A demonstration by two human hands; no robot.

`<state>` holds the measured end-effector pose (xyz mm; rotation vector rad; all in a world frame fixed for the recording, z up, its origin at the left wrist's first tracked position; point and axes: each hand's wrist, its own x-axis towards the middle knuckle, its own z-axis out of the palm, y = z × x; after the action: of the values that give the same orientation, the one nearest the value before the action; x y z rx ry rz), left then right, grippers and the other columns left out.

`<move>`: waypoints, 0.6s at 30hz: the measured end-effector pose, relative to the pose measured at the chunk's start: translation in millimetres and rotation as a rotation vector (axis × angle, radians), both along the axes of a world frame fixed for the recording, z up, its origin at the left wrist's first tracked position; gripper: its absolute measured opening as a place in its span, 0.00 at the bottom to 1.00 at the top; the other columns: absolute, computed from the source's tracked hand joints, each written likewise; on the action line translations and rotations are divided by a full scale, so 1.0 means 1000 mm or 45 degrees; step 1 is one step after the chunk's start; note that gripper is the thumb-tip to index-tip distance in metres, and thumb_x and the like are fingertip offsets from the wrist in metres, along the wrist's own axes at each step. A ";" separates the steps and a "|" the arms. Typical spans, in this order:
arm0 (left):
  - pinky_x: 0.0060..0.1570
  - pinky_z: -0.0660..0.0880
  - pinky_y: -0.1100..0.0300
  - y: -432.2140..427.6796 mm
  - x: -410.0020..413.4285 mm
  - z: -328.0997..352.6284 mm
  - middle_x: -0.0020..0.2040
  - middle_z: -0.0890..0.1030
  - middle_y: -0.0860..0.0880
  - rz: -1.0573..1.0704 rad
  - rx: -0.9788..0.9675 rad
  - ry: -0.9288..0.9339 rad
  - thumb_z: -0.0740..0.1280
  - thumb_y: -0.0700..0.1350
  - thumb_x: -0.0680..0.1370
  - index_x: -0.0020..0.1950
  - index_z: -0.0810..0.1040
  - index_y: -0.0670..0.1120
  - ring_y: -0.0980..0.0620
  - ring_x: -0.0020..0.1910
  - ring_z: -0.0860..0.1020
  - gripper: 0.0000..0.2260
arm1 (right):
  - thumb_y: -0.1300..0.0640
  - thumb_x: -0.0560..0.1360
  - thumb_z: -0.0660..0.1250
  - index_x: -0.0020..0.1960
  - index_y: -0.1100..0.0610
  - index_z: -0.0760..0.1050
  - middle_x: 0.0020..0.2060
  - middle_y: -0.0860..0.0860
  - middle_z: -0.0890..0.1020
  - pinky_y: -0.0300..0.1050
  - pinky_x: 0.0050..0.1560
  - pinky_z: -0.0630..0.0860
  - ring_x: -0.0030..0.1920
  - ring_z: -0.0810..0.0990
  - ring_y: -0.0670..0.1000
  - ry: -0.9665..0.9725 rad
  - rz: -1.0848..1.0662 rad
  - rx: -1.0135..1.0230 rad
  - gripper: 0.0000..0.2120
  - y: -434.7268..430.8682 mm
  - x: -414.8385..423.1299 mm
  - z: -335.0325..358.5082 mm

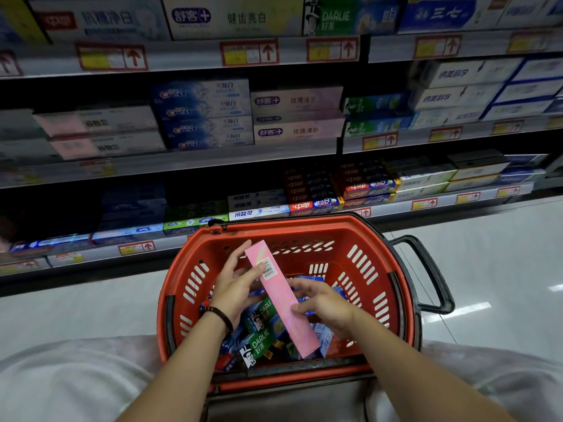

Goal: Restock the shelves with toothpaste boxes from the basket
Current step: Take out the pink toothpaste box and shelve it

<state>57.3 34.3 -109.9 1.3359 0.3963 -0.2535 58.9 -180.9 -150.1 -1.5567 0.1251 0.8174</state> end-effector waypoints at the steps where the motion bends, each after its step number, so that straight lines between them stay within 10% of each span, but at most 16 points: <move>1: 0.50 0.84 0.41 0.000 0.000 0.002 0.58 0.84 0.40 0.007 0.000 0.000 0.73 0.40 0.80 0.68 0.76 0.66 0.42 0.53 0.87 0.24 | 0.64 0.73 0.70 0.67 0.43 0.82 0.65 0.59 0.80 0.53 0.58 0.79 0.63 0.81 0.56 -0.004 0.008 0.005 0.26 0.000 0.000 0.002; 18: 0.43 0.85 0.38 -0.006 0.008 0.049 0.51 0.86 0.40 0.175 0.042 -0.080 0.78 0.43 0.76 0.60 0.77 0.54 0.40 0.44 0.87 0.17 | 0.56 0.73 0.69 0.64 0.50 0.84 0.59 0.56 0.86 0.53 0.60 0.72 0.58 0.81 0.54 -0.058 0.037 0.032 0.20 -0.020 0.018 0.059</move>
<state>65.2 28.3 -60.6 1.3390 0.4393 -0.0908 76.7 -200.5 -90.7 -1.5554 0.0593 0.8028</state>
